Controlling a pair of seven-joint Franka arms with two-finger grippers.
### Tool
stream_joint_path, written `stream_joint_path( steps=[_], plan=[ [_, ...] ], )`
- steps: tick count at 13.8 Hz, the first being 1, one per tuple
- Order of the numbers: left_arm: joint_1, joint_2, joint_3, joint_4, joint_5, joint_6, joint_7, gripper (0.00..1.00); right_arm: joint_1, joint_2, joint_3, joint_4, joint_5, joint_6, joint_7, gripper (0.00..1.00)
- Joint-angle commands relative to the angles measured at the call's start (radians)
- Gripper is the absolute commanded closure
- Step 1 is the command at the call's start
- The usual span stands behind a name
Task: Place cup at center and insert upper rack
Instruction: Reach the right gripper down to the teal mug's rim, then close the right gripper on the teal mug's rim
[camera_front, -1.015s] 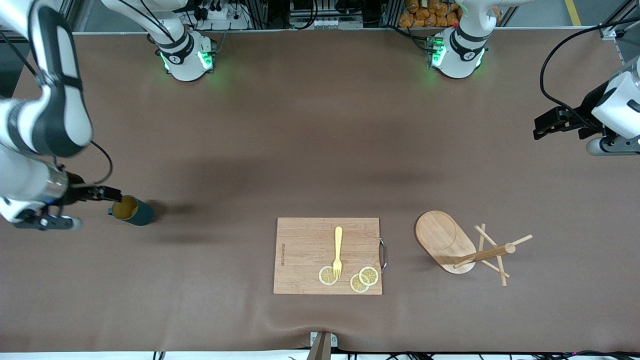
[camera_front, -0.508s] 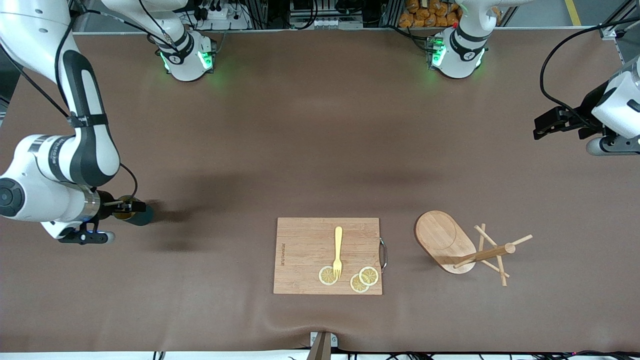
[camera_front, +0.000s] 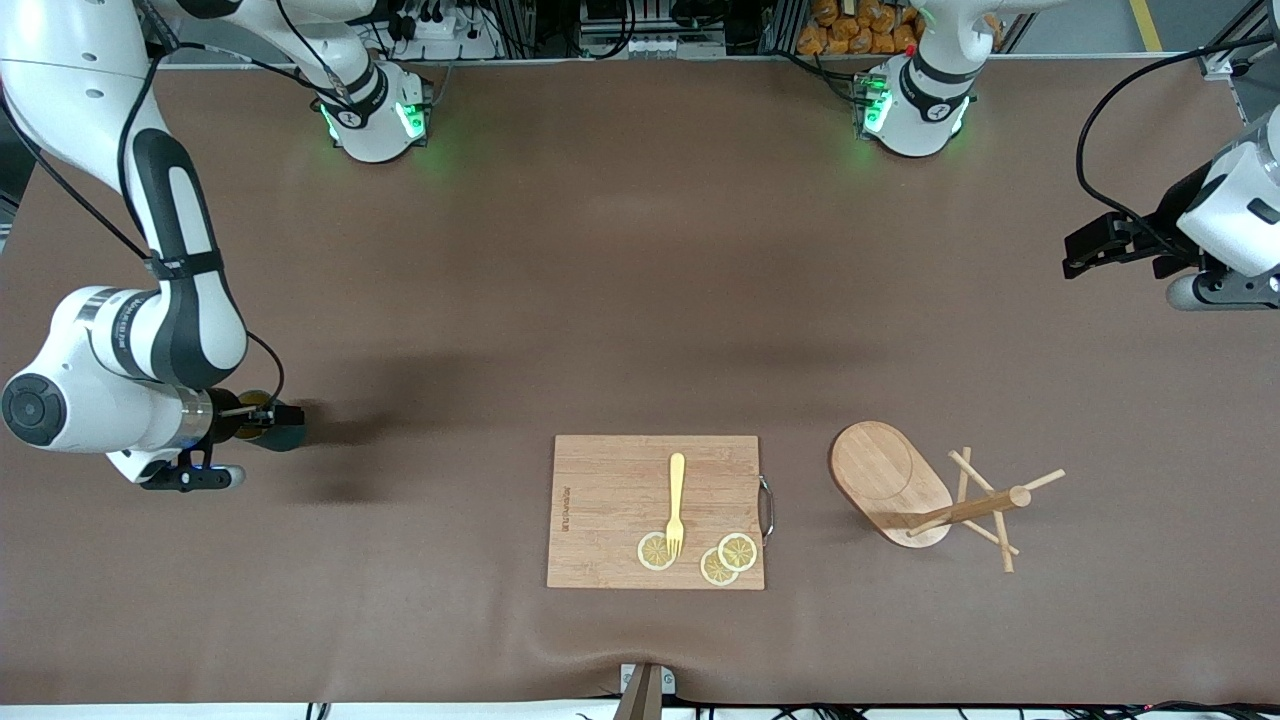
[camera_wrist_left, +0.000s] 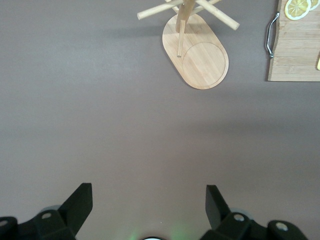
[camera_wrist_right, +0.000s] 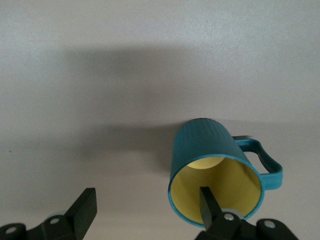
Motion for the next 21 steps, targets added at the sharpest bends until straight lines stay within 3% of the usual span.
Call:
stream_joint_path(
  steps=[1,6,8,10,13,14,21],
  plan=[
    [-0.009,0.004,-0.001,0.010,0.009,0.000,0.000,0.00,-0.020,0.020,0.004,-0.007,0.018,0.026,-0.040,0.09],
    [-0.009,0.003,-0.001,0.007,0.007,0.000,0.000,0.00,-0.030,0.036,0.004,-0.032,0.018,0.026,-0.042,0.17],
    [-0.008,0.003,-0.001,0.007,0.007,0.000,0.002,0.00,-0.030,0.043,0.004,-0.032,0.018,0.025,-0.042,0.40],
    [-0.008,0.003,-0.001,0.007,0.007,0.000,0.002,0.00,-0.029,0.045,0.004,-0.030,0.011,0.025,-0.058,0.52],
    [-0.008,0.004,-0.001,0.007,0.007,0.000,0.002,0.00,-0.026,0.043,0.004,-0.029,0.009,0.025,-0.091,0.94],
    [-0.009,0.004,-0.001,0.007,0.007,0.000,0.002,0.00,-0.026,0.042,0.002,-0.029,0.009,0.025,-0.091,1.00],
    [-0.006,0.003,-0.001,0.007,0.007,0.000,0.002,0.00,-0.003,0.022,0.005,-0.013,0.021,0.014,-0.060,1.00]
  ],
)
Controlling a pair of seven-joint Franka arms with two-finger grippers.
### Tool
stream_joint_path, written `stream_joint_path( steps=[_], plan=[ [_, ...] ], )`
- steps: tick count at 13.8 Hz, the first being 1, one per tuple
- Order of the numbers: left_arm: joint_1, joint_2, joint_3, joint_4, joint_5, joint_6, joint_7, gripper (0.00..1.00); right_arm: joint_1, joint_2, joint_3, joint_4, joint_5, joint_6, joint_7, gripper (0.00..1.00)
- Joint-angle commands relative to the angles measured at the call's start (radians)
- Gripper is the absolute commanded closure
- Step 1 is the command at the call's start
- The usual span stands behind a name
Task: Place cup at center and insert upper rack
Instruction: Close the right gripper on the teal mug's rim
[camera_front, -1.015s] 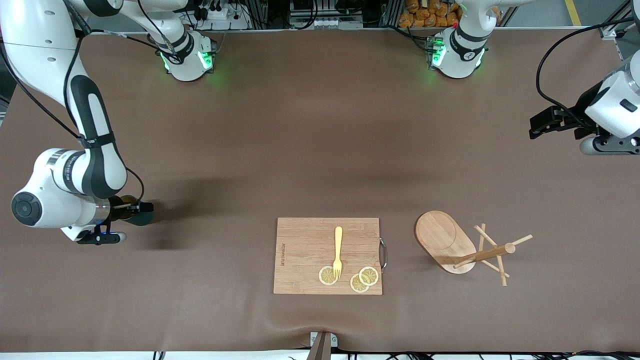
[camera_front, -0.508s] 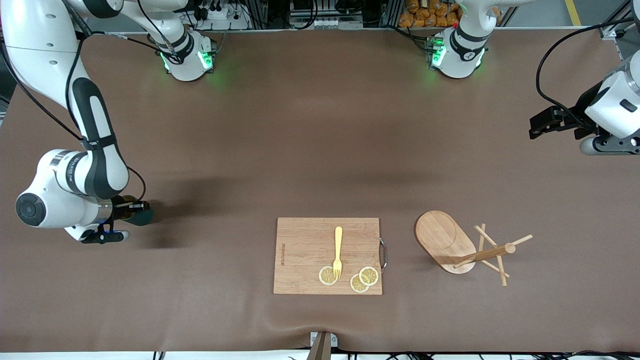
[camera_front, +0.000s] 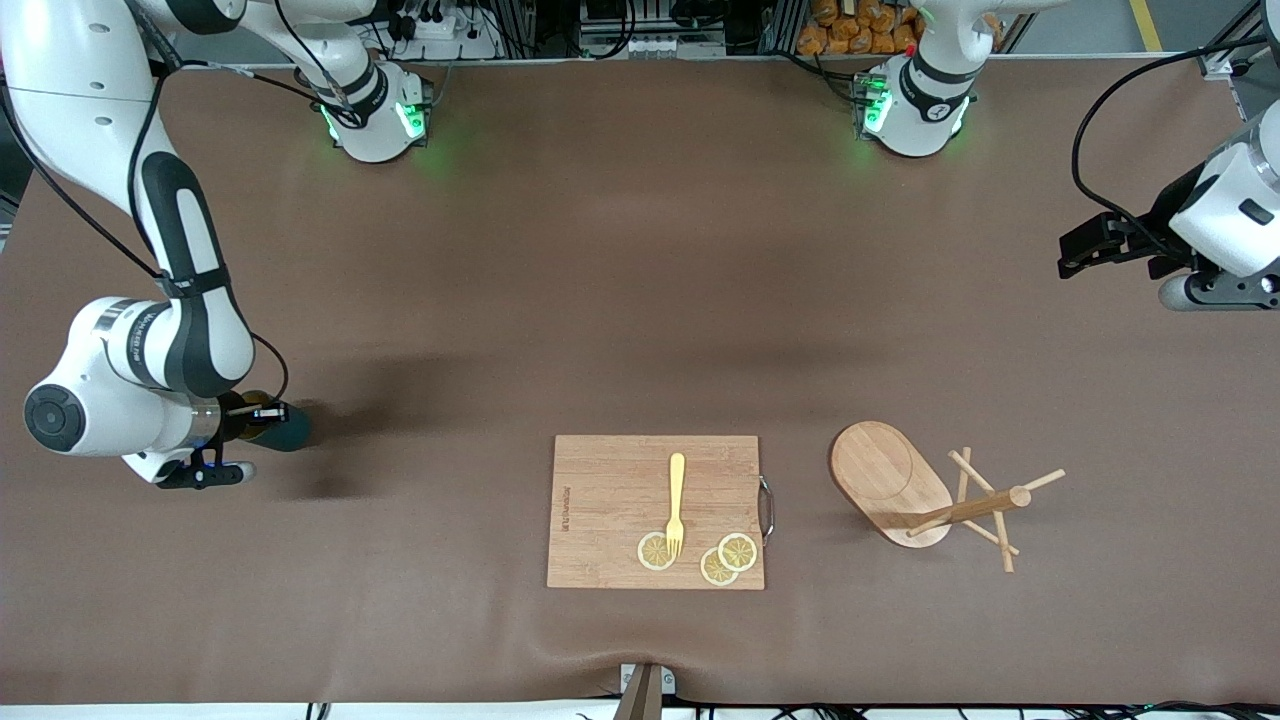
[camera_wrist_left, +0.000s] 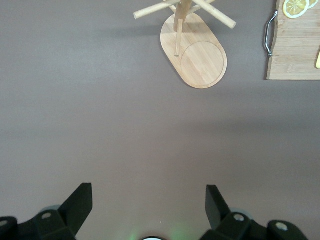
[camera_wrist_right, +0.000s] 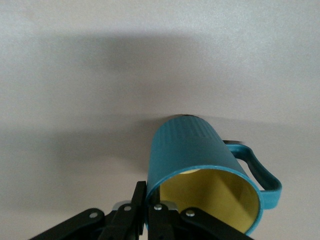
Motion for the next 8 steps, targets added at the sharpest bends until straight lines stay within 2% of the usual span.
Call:
stream_joint_path(
  steps=[1,5,8],
  plan=[
    [-0.004,0.003,0.000,0.010,0.007,0.000,0.000,0.00,0.030,-0.025,0.008,0.010,0.019,-0.009,0.053,1.00],
    [-0.018,0.003,0.000,0.011,0.007,0.000,-0.012,0.00,0.147,-0.069,0.010,0.010,0.019,-0.082,0.278,1.00],
    [-0.017,0.003,0.000,0.010,0.007,0.000,-0.010,0.00,0.257,-0.088,0.010,0.010,0.048,-0.085,0.421,1.00]
  ],
)
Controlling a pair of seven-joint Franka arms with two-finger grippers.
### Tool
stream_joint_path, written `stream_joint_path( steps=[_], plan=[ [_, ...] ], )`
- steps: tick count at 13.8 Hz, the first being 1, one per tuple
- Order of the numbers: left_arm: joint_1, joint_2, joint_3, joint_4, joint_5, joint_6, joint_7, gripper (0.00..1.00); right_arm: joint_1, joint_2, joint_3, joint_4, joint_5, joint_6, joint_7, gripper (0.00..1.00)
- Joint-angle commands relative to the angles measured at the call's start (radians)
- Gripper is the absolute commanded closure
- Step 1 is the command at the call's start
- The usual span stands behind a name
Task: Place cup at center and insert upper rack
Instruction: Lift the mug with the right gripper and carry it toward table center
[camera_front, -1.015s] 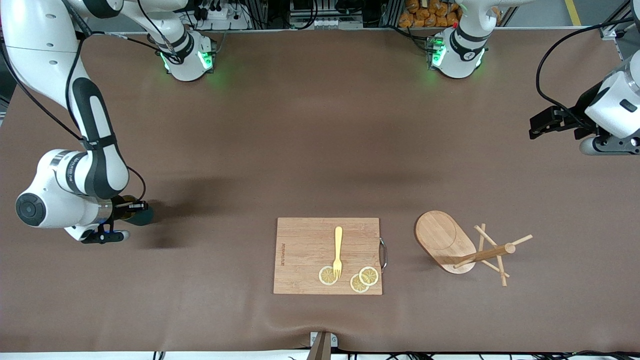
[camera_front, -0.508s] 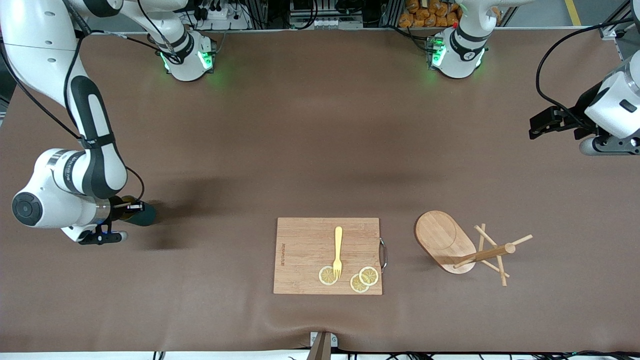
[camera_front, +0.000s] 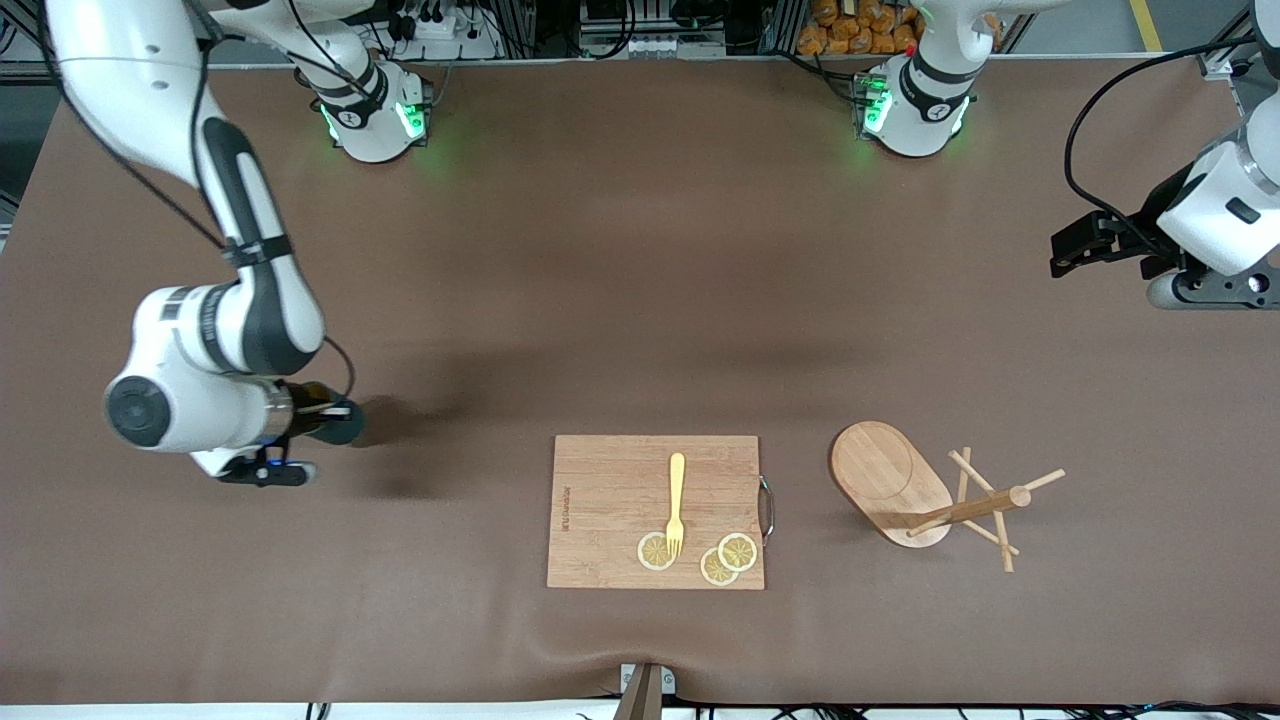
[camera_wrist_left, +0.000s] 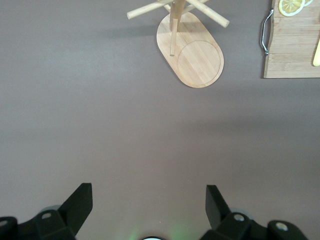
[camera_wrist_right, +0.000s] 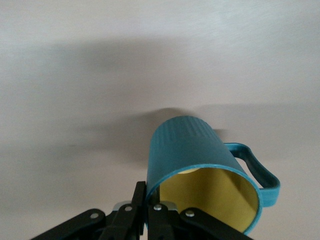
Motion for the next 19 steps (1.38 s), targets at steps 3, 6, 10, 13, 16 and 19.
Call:
stream_joint_path(
  steps=[3,6,10,13,16,19],
  plan=[
    [-0.005,0.003,0.000,0.011,0.007,0.000,-0.015,0.00,0.174,-0.046,-0.008,-0.015,0.100,-0.034,0.204,1.00],
    [0.001,0.003,0.000,0.008,0.007,-0.002,-0.012,0.00,0.298,-0.043,-0.008,-0.004,0.117,-0.020,0.342,1.00],
    [0.001,0.003,0.000,0.010,0.007,-0.002,0.002,0.00,0.438,-0.036,-0.008,0.027,0.119,-0.017,0.555,1.00],
    [-0.005,0.003,0.000,0.010,0.006,0.000,-0.014,0.00,0.548,-0.013,-0.008,0.059,0.117,0.041,0.716,1.00],
    [-0.004,0.003,-0.001,0.010,0.007,0.000,-0.011,0.00,0.640,0.015,-0.008,0.068,0.117,0.101,0.862,1.00],
    [-0.002,0.003,-0.001,0.007,0.007,-0.003,-0.012,0.00,0.700,0.075,-0.008,0.125,0.118,0.101,0.992,1.00]
  ],
)
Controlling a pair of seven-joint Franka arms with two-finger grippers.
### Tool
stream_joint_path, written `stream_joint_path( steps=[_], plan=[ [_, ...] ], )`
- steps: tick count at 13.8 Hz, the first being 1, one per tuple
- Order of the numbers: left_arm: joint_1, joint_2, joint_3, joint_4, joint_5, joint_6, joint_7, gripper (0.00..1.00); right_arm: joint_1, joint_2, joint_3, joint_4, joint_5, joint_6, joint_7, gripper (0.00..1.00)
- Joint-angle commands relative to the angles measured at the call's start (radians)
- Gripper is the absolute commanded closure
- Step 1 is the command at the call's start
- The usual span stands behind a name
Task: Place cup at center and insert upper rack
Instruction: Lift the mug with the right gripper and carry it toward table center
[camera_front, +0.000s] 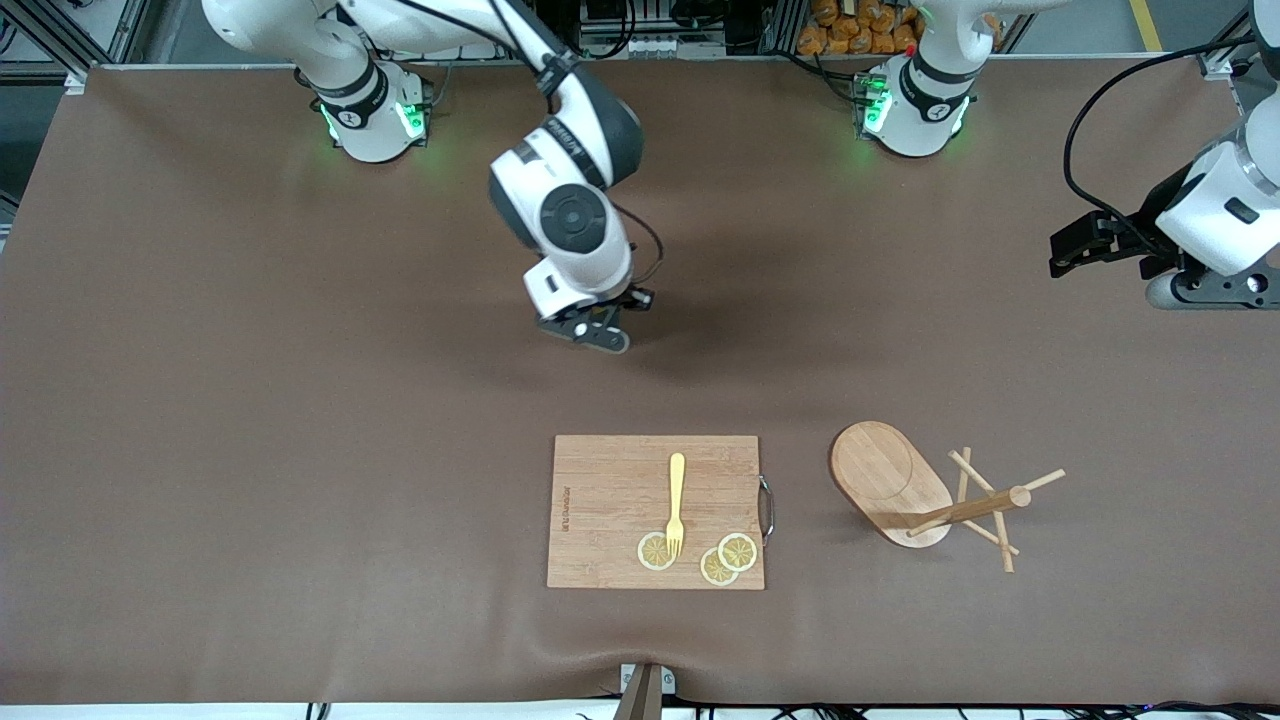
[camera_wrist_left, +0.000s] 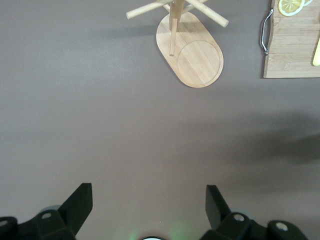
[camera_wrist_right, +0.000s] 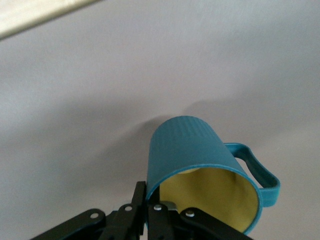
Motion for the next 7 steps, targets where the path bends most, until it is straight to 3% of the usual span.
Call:
stream_joint_path(
  steps=[1,2,4,7],
  plan=[
    [0.001,0.003,-0.004,0.005,0.007,-0.003,-0.005,0.00,0.046,0.067,-0.013,0.082,0.016,-0.005,0.111,1.00],
    [0.002,0.003,-0.004,0.007,0.007,-0.003,0.001,0.00,0.055,0.071,-0.013,0.091,0.025,0.007,0.143,1.00],
    [-0.001,0.003,-0.001,0.007,0.009,-0.005,-0.007,0.00,0.070,0.080,-0.013,0.093,0.135,0.056,0.179,1.00],
    [-0.008,0.004,-0.004,0.008,0.006,-0.005,-0.015,0.00,0.089,0.102,-0.013,0.104,0.163,0.087,0.217,1.00]
  ],
)
